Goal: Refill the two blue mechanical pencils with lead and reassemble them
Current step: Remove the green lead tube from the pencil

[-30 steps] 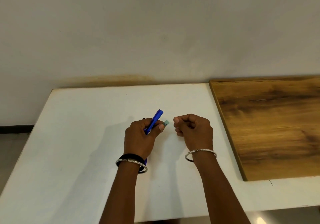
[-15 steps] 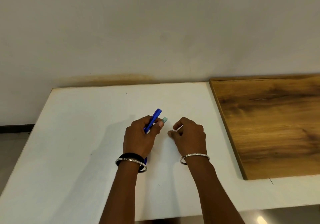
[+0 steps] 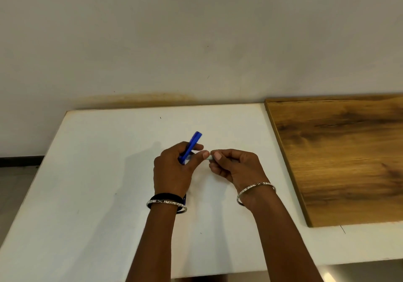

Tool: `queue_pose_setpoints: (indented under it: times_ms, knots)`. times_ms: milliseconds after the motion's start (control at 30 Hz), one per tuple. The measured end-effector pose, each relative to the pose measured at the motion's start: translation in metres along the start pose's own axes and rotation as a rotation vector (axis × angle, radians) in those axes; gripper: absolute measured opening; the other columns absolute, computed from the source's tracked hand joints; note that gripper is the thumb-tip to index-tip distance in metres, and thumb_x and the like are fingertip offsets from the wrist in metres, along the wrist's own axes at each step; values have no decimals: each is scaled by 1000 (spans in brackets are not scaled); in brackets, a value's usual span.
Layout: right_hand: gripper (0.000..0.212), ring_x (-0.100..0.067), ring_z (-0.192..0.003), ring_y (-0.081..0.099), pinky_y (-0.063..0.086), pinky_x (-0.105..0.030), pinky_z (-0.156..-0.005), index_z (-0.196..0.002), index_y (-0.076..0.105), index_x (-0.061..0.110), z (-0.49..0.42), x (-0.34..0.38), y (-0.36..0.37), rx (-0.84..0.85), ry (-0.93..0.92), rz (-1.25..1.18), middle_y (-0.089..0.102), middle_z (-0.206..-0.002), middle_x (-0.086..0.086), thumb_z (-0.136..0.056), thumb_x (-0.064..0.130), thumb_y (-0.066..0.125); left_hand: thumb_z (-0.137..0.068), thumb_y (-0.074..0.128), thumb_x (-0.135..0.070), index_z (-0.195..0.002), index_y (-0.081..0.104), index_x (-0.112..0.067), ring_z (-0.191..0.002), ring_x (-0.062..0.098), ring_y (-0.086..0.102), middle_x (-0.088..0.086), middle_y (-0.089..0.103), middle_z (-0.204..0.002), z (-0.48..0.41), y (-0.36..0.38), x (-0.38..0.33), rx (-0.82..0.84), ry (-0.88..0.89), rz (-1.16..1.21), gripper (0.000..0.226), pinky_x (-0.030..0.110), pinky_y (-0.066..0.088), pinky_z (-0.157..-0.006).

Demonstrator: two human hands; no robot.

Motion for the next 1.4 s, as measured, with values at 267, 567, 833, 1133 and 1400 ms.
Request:
queue_pose_setpoints:
  times_ms: [267, 567, 833, 1133, 1400]
  knots:
    - [18, -25, -75, 72, 61, -28, -75, -101, 69, -7, 1, -5, 6, 47, 116, -222, 73, -89, -21, -86, -7, 59, -72, 77, -40, -91, 73, -28, -75, 8, 63, -12, 71, -80, -1, -8, -1, -112, -8, 68, 23, 16, 47, -67]
    - [20, -24, -71, 71, 61, -29, -77, -101, 68, -10, 2, -3, 3, 34, 117, -240, 71, -92, -24, -81, -7, 65, -76, 74, -37, -82, 67, -38, -66, -3, 56, -22, 66, -73, -1, -10, -3, -113, 20, 41, 9, 4, 42, -61]
    - [19, -23, -74, 72, 61, -28, -75, -101, 69, -7, 4, -3, 4, 55, 143, -249, 72, -93, -22, -83, -7, 63, -77, 73, -36, -78, 61, -48, -66, 3, 54, -24, 66, -77, 1, -9, -8, -106, 84, 54, 18, 5, 41, -60]
    - [17, -21, -63, 66, 61, -27, -72, -98, 69, -8, 3, -3, 0, 33, 116, -208, 69, -82, -21, -82, -3, 67, -77, 73, -36, -85, 62, -44, -69, 3, 58, -26, 64, -80, 0, -9, -10, -111, 81, 44, 16, 8, 40, -64]
    - [19, -22, -62, 65, 61, -27, -68, -97, 69, -9, -1, 3, -3, -19, 16, -161, 69, -77, -19, -82, 2, 69, -77, 72, -38, -85, 70, -35, -67, 17, 59, -8, 70, -76, -2, -6, 1, -65, 26, 32, 8, 25, 48, -65]
Point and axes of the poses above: each hand's wrist, its own z-axis away from the middle knuckle, its own y-axis out of the palm, x = y × z, the point moved 5 cm from there along -z, towards the middle knuckle
